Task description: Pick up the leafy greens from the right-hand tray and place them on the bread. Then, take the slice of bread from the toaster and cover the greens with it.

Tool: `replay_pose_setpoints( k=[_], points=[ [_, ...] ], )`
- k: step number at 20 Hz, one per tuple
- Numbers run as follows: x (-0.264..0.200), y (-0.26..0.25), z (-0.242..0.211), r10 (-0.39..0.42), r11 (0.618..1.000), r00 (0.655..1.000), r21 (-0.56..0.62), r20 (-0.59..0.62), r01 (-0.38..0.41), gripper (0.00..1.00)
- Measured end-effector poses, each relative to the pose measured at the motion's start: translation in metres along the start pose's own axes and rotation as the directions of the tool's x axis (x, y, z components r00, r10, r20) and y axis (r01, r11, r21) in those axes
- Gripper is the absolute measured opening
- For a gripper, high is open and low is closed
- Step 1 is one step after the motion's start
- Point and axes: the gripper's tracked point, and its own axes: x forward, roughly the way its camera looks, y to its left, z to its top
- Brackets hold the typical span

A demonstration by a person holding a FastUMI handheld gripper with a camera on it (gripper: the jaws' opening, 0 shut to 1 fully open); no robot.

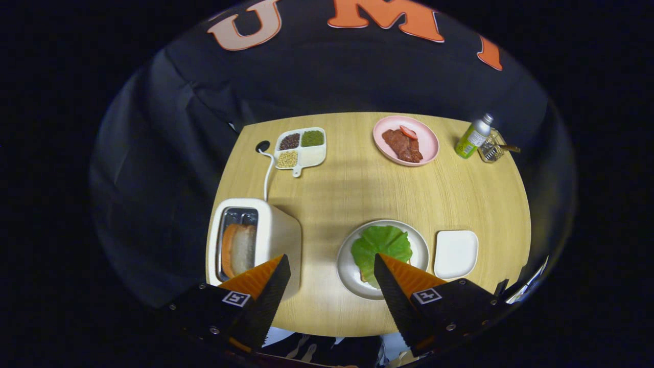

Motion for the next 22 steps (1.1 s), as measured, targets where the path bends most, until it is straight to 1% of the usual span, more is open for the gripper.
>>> replay_pose_setpoints(
  k=[4, 7, 10, 12, 14, 15, 16, 19, 20, 22],
  points=[
    [0.002, 0.058, 0.011, 0.059, 0.998, 0.998, -0.038, 0.008, -0.059, 0.99],
    [0.017, 0.086, 0.006, 0.065, 0.995, 0.998, -0.071, -0.025, -0.066, 0.99],
    [0.035, 0.103, 0.000, 0.051, 0.994, 0.997, -0.092, -0.053, -0.056, 0.99],
    [0.049, 0.106, -0.006, 0.031, 0.994, 0.997, -0.102, -0.075, -0.039, 0.95],
    [0.059, 0.105, -0.010, 0.008, 0.993, 0.996, -0.113, -0.092, -0.019, 0.85],
    [0.063, 0.105, -0.014, 0.002, 0.993, 0.995, -0.115, -0.101, -0.014, 0.78],
    [0.064, 0.104, -0.015, -0.005, 0.994, 0.994, -0.113, -0.110, -0.008, 0.75],
    [0.069, 0.101, -0.019, -0.016, 0.994, 0.992, -0.113, -0.126, 0.001, 0.47],
    [0.069, 0.100, -0.017, -0.021, 0.994, 0.993, -0.111, -0.119, 0.007, 0.42],
    [0.067, 0.101, -0.018, -0.014, 0.996, 0.992, -0.092, -0.126, 0.002, 0.26]
  ],
)
